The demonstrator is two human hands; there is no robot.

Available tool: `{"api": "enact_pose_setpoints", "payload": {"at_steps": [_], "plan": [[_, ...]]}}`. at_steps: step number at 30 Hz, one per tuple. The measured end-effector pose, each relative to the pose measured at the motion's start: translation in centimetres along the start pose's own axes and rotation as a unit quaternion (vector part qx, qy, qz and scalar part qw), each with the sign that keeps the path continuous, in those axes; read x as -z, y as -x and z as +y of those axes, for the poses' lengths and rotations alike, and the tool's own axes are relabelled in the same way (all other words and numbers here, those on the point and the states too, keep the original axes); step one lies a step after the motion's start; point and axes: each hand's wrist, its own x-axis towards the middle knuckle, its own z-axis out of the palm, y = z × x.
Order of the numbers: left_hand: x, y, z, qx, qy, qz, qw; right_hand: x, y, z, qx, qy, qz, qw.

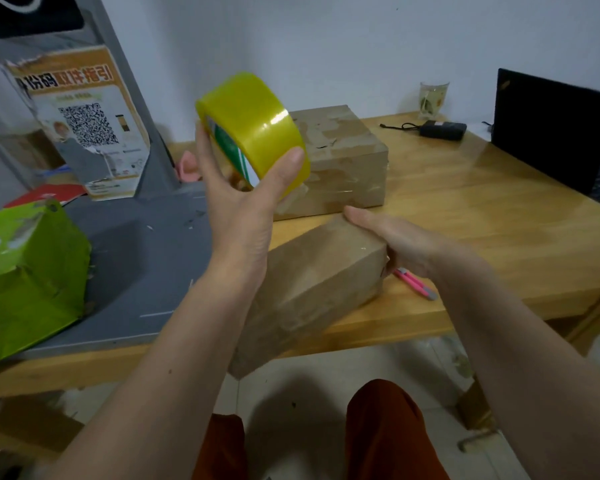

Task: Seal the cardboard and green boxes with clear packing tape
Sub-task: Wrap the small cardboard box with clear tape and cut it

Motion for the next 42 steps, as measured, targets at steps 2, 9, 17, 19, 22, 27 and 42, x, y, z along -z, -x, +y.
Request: {"api": "enact_pose_setpoints", "payload": {"at_steps": [2, 9, 17, 19, 22, 27, 42], "plan": [[0.3, 1.1, -1.0, 0.034, -0.016, 0.009, 0.999, -0.5, 0.4, -0.7, -0.012, 0.042, 0.027, 0.999], [0.7, 1.1, -2.5, 0.080, -0.016, 0.071, 0.994, -5.8, 2.6, -1.8, 0.185, 0.537, 0.110, 0.815], [0.5, 1.0, -2.9, 0.068, -0.046, 0.065, 0.995, -6.0, 3.4, 2.1, 0.344, 0.551, 0.200, 0.733], [0.6, 0.9, -2.9, 0.062, -0.050, 0.061, 0.995, -5.8, 3.3, 3.4, 0.394, 0.533, 0.234, 0.711], [0.9, 0.8, -2.8, 0.057, -0.062, 0.051, 0.995, -4.8, 2.8, 4.3, 0.426, 0.482, 0.233, 0.729], [0.5, 1.0, -2.3, 0.045, -0.075, 0.026, 0.996, -1.3, 2.9, 4.0, 0.229, 0.081, 0.020, 0.970], [0.8, 1.9, -2.7, -0.039, -0.152, 0.033, 0.987, -2.6, -1.1, 0.7, 0.056, 0.143, 0.181, 0.971]]}}
